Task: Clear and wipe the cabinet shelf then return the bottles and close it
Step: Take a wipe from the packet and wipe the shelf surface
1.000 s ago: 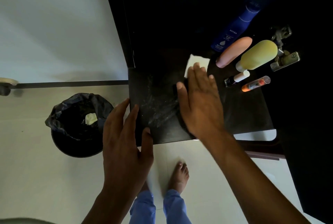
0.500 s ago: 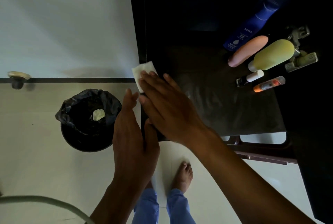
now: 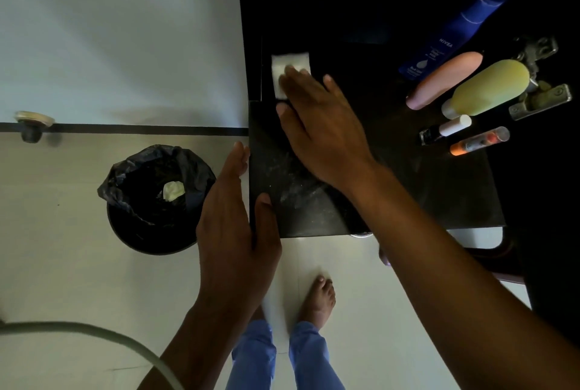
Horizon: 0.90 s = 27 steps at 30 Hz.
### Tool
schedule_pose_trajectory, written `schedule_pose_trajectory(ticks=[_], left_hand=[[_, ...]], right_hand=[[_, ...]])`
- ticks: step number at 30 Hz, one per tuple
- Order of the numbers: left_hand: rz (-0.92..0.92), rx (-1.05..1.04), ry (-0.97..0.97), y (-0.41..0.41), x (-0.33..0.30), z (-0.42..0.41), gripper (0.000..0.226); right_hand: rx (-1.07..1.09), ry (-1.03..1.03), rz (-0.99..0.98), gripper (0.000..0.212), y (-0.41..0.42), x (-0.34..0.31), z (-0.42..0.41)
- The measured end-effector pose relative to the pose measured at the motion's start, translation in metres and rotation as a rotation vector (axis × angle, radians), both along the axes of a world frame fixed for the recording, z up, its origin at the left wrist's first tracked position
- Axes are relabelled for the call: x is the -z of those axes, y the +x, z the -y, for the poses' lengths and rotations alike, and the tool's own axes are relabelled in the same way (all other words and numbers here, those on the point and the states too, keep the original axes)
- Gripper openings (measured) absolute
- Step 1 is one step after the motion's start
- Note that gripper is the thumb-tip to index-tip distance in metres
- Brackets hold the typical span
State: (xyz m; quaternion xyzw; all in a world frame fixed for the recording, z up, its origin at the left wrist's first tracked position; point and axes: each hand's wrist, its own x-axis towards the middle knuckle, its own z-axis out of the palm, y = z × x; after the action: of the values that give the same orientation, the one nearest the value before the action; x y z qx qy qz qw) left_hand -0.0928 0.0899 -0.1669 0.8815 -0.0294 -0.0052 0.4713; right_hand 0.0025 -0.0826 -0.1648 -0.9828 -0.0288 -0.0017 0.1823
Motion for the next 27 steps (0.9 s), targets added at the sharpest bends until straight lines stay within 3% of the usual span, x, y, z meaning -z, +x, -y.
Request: schedule_pose_trajectory(ticks=[6,11,15,20,27], left_hand=[[0.074,0.040,-0.083,-0.003,-0.001,0.000,0.053],[0.063,-0.014,-0.130,-0.003,-0.006,-0.001,0.049],[0.040,-0.016,-0.122,-0.003,-0.006,-0.003,0.043],[0.009,0.031,-0.107,-0.009,0.001,-0.005,0.041],[-0.022,0.003,-0.123,-0.020,0.002,-0.003,0.048]], right_hand=[[0.020,-0.088,0.008,0.052,0.042,0.012,-0.013],[0.024,-0.128,0.070,0.056,-0.009,0.015,-0.033],[-0.044,-0.163,-0.075,0.061,-0.070,0.004,-0.046],[-0.169,-0.165,-0.122,0.064,-0.149,0.008,-0.041],[0.009,-0.132,-0.157,0.057,-0.144,-0.012,-0.002]])
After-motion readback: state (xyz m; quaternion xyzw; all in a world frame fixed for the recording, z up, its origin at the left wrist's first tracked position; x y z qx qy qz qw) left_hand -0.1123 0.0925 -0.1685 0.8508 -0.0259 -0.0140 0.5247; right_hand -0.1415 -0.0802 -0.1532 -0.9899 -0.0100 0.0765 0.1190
